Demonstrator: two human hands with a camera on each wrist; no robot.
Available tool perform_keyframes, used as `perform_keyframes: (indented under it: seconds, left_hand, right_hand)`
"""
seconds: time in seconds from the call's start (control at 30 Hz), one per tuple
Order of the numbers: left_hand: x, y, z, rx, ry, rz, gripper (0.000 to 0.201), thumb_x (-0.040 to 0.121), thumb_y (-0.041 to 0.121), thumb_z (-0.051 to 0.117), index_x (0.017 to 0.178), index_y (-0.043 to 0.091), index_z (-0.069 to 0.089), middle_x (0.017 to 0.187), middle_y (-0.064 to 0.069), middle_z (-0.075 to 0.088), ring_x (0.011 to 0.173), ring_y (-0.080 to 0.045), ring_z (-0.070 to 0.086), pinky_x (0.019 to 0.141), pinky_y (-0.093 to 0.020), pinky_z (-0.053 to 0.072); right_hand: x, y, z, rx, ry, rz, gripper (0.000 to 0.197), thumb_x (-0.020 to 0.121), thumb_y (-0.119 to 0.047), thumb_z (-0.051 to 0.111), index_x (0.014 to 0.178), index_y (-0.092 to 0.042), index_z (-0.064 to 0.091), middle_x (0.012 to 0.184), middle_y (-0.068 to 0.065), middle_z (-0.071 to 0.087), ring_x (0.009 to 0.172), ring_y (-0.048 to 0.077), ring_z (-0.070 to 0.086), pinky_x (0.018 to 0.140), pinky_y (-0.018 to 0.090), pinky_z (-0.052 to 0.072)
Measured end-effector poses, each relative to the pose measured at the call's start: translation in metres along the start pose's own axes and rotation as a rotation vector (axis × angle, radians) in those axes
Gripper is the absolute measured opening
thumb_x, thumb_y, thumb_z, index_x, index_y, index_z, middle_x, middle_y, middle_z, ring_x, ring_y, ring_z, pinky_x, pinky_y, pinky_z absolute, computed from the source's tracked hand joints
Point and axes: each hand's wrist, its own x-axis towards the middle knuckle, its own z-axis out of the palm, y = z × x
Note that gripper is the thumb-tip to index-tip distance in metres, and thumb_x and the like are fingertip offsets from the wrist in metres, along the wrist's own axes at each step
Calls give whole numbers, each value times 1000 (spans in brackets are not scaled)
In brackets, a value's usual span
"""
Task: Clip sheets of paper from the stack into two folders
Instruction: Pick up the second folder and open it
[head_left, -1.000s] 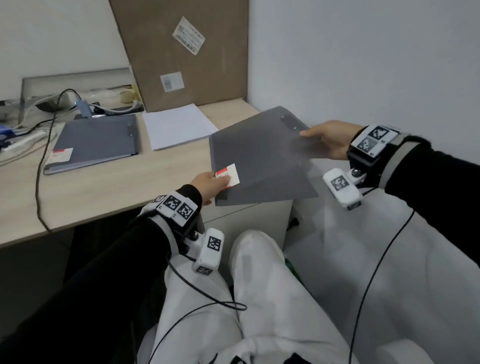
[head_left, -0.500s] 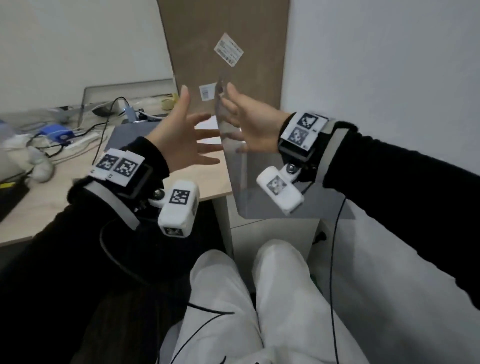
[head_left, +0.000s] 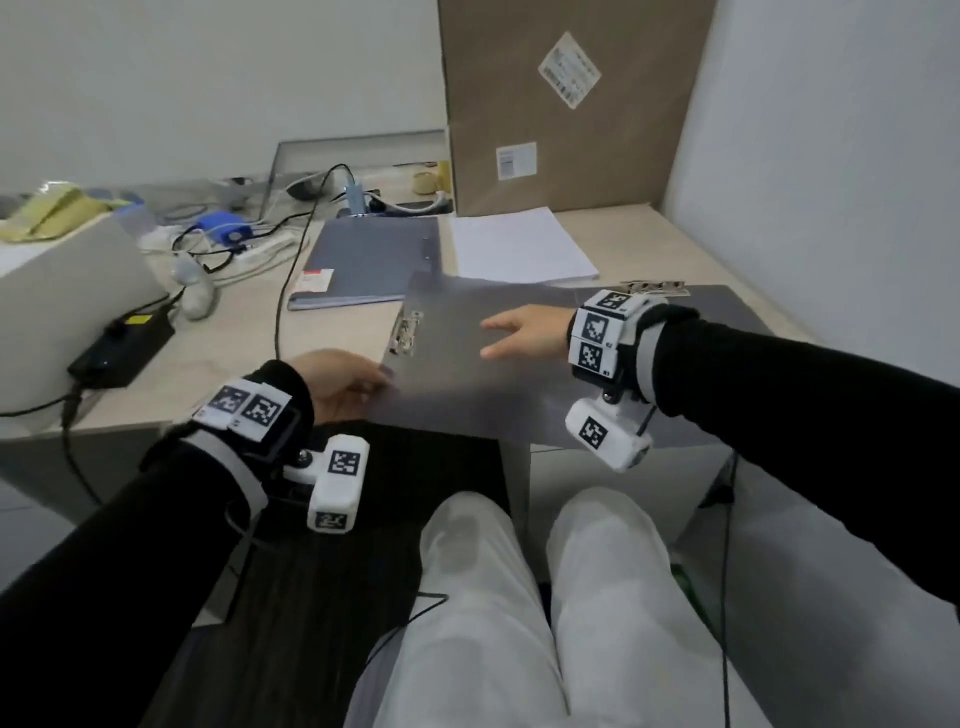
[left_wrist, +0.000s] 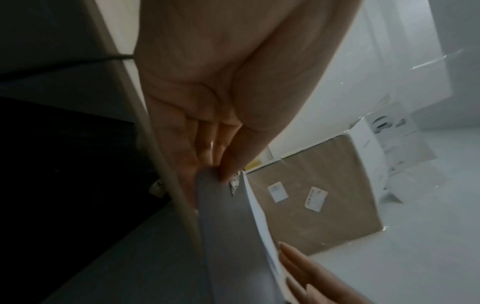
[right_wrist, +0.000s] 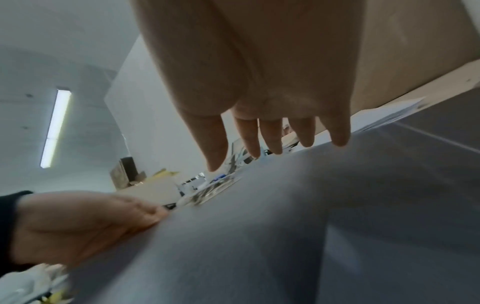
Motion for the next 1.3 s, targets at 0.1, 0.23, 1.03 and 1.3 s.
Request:
perform_keyframes:
  seconds: [0.1,0.23,1.03,1.3]
  left_hand:
    - [5,-17,2,205,-43,-93,10,89,4,58,80,6,61,66,-7,57,38,-7,60,36,-14,47]
    - [6,-16,7,442,-57,-137,12,86,17,66,78,8,64,67,-3,67,58,-11,66,41,-14,44]
    - [41,12,-2,980,-141,301,80,81,17,72,147,19,28,151,1,35,139,-16,33,104,-19,20]
    - [45,16,-5,1027,-150,248,77,83,27,70,147,24,28,149,0,38,138,-19,35,111,-29,24]
  right_hand:
    - [16,16,1,-84,-5,63,79,89,-45,57,152,-18,19,160,2,17,148,19,16,118,28,10]
    - [34,31,6,-241,-44,156,96,80,-62,58,153,-31,3,162,3,-1,148,35,-3,120,47,-1]
    - [47,50,21,-288,-163,90,105,73,-68,60,152,-35,-1,162,-3,-7,149,31,-7,120,50,3]
    - [46,49,21,-303,-157,90,106,71,-69,61,152,-35,0,162,-2,-5,149,32,-4,120,51,5]
